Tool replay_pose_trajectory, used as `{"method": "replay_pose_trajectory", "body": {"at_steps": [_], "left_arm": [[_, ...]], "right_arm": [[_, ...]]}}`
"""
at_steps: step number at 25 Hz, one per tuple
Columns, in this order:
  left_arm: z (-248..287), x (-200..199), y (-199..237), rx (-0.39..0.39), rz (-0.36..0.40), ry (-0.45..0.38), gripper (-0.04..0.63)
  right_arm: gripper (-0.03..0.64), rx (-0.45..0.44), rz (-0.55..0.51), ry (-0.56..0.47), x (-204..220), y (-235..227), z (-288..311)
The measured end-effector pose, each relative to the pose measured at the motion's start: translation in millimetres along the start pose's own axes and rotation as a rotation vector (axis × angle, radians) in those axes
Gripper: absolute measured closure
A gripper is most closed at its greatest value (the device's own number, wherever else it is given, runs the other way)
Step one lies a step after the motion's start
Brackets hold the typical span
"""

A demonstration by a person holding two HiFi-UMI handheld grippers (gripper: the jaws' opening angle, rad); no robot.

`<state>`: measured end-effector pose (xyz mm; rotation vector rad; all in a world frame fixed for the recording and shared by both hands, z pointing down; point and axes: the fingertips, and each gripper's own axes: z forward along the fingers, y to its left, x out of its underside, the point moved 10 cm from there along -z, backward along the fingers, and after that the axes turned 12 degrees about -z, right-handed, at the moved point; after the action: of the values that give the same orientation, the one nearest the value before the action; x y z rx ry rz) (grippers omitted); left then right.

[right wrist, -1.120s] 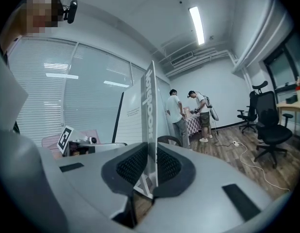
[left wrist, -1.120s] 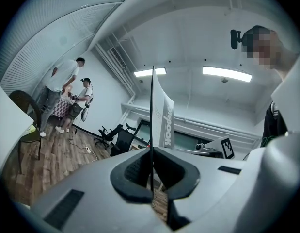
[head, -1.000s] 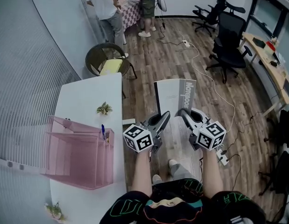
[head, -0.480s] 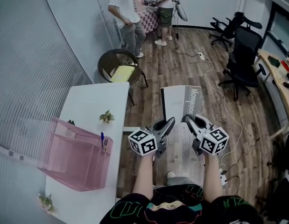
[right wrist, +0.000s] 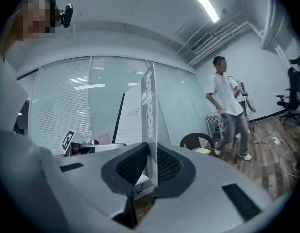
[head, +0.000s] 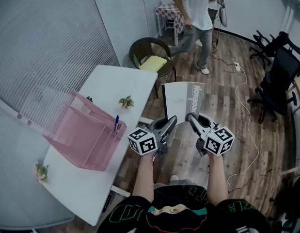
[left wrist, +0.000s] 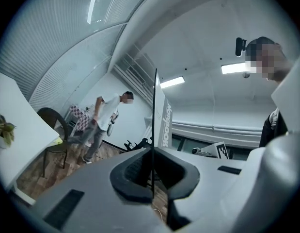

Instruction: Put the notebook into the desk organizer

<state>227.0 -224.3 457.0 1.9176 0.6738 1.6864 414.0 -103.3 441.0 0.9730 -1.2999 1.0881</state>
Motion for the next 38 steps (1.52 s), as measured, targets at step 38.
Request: {"method": "replay_pose_trajectory", "body": {"at_steps": [38], "left_arm": [[-340, -71, -72, -0.793, 0.105, -0.589, 0.475]], "right_arm": [[0.598, -0.903, -0.026, 0.089, -51, 293, 261]]}}
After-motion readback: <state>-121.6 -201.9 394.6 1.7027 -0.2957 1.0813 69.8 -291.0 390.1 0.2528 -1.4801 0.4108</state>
